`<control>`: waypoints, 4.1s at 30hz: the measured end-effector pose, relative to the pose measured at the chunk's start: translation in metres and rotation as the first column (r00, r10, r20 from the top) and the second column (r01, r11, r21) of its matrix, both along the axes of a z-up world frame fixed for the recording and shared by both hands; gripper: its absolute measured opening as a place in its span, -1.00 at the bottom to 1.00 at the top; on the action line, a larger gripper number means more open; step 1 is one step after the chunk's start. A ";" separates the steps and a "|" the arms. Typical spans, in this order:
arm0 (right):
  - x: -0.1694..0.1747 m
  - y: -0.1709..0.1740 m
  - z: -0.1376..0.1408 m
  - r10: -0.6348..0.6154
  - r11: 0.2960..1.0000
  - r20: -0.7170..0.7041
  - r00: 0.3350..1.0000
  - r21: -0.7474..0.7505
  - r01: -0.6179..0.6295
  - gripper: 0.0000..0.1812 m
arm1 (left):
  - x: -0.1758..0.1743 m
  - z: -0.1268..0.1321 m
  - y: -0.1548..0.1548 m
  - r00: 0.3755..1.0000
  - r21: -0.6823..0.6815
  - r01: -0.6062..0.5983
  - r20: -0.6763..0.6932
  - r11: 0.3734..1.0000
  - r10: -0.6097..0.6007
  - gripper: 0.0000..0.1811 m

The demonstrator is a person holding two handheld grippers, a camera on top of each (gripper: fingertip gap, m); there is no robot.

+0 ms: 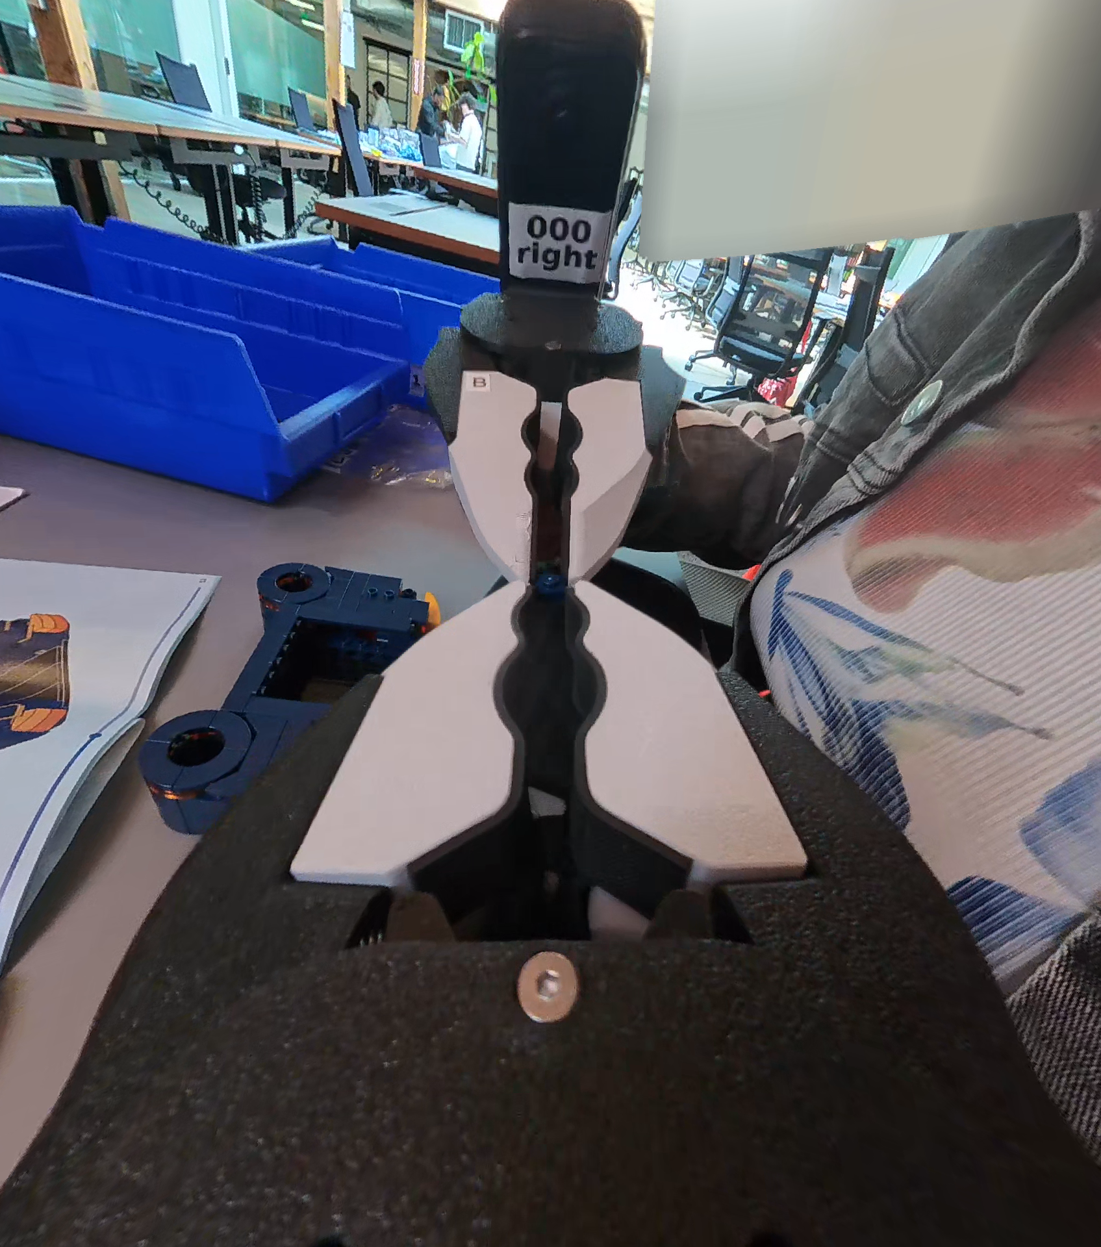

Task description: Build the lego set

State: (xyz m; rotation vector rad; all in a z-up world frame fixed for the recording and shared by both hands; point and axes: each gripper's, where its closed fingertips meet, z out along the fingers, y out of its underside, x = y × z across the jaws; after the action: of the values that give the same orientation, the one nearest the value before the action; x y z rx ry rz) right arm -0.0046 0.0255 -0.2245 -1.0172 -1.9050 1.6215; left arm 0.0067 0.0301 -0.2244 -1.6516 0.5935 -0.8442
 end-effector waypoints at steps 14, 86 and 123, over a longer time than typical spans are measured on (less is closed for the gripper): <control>-0.042 0.042 -0.072 -0.170 0.875 0.175 0.970 0.479 0.068 -0.92 | -0.060 -0.080 0.032 0.885 -0.191 -0.202 -0.456 0.960 0.095 -0.81; -0.049 0.040 -0.082 -0.040 0.880 0.203 0.978 0.471 -0.062 -0.99 | -0.060 -0.088 0.039 0.880 -0.125 -0.220 -0.454 0.967 0.141 -0.85; -0.010 0.137 0.020 -0.629 0.760 -0.359 0.690 -0.095 0.643 -0.87 | -0.054 -0.082 0.032 0.885 -0.056 -0.147 -0.453 0.988 0.107 -0.88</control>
State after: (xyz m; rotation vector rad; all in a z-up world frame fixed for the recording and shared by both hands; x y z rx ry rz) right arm -0.0146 0.1628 -0.2040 -1.0970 -1.1304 1.2327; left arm -0.0473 0.0622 -0.3060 -1.9624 0.7624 -0.3909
